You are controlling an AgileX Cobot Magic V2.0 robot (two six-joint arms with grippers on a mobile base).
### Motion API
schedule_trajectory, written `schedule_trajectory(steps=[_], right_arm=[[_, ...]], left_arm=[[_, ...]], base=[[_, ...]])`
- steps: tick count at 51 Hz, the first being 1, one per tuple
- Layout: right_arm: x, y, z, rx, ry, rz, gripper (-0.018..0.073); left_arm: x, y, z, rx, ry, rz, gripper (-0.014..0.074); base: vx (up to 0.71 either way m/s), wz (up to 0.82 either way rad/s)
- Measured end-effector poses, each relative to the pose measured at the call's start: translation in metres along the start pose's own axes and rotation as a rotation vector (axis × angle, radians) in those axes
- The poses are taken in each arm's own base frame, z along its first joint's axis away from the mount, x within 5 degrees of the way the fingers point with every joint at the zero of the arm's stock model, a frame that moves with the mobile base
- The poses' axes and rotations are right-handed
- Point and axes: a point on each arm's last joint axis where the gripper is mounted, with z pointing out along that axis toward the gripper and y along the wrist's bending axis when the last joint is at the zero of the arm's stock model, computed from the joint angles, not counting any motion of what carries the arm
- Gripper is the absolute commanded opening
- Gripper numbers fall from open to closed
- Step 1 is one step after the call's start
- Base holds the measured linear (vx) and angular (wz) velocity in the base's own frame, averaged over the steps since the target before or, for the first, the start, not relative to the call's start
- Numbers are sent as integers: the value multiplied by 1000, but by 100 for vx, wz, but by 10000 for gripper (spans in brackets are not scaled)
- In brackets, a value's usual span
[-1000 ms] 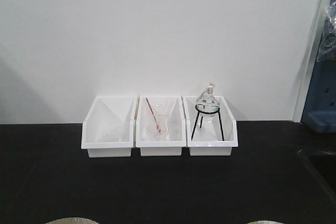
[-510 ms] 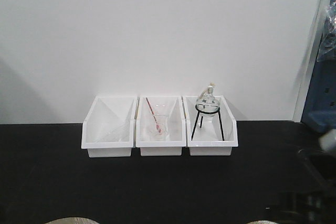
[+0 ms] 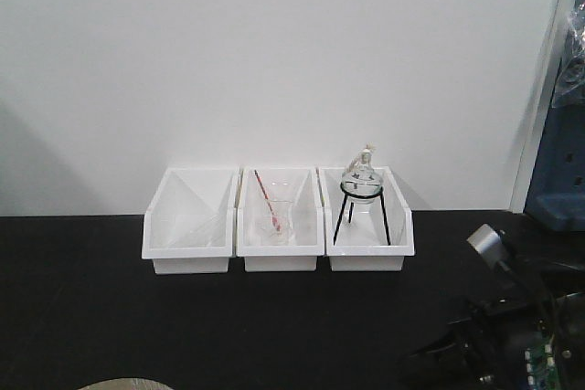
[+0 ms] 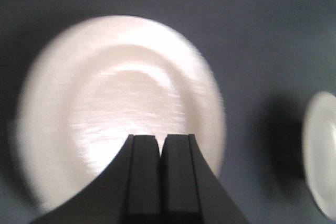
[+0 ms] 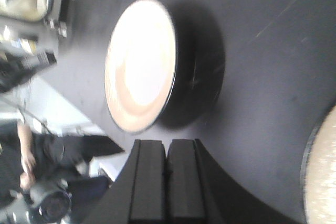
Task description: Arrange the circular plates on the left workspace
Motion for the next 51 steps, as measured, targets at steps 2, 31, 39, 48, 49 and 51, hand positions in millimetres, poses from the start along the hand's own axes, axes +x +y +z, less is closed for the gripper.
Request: schedule_trajectory(steps=[2, 31, 39, 48, 49, 51], right_arm=[[-1, -2, -3, 1, -7, 6, -1], [2, -9, -8, 54, 15, -13, -1], [2, -9, -8, 51, 12, -11, -1], [1, -8, -8, 43, 6, -7, -1], [1, -8, -8, 43, 6, -8, -1], [1, -8, -8, 43, 6, -8, -1]], left_arm=[[0, 5, -3, -19, 1, -15, 0], [18, 28, -13, -181, 202, 49, 13], [10, 31, -9, -190, 150, 28, 72], [-4, 49, 22, -112, 169, 18, 334], [-5, 50, 24, -112, 169, 20, 354], [-7, 53, 28, -112, 170, 24, 386]], base=[[0, 0], [0, 0], [0, 0], [0, 0], [0, 0], [0, 0]])
